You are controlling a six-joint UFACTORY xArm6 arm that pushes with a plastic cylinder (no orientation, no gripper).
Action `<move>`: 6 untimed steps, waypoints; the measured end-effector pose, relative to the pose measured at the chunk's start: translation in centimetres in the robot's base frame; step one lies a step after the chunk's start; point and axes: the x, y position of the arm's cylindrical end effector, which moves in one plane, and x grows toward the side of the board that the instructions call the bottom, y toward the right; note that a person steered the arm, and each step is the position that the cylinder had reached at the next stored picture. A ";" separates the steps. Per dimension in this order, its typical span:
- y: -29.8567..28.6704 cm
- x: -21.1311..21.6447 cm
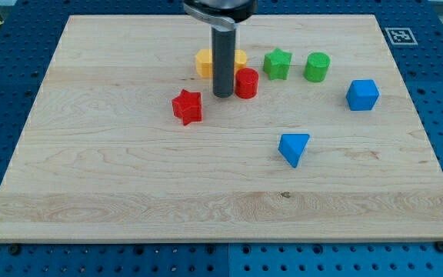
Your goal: Nudge the red star to the right
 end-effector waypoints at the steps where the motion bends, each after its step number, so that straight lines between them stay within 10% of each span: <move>1: -6.3 0.0; 6: -8.6 5.2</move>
